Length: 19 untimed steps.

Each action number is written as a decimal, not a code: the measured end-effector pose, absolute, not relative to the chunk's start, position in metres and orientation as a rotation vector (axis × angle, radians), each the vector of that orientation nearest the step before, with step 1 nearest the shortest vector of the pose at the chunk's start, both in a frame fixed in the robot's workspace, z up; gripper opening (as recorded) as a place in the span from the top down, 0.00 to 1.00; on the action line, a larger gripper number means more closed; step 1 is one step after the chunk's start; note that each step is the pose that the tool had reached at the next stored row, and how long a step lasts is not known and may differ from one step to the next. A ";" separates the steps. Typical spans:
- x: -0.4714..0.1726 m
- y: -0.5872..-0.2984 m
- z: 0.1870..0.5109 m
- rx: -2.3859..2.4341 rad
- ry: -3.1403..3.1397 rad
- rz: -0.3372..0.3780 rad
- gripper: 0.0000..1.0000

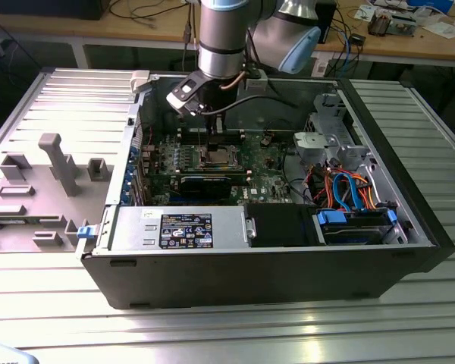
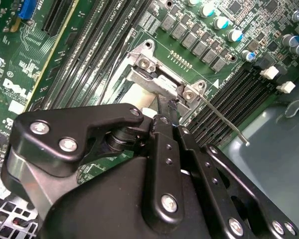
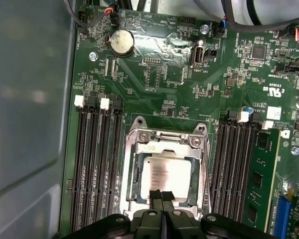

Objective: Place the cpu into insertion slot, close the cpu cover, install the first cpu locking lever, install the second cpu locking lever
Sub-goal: 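Close the cpu cover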

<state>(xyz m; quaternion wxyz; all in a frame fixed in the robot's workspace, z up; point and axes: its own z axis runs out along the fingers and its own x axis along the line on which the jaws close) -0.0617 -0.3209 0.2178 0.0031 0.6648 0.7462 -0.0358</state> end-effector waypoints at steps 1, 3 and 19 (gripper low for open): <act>-0.062 -0.321 0.217 2.084 2.340 -0.112 0.89; -0.063 -0.321 0.214 2.084 2.340 -0.112 0.89; -0.050 -0.321 0.224 2.084 2.340 -0.112 0.89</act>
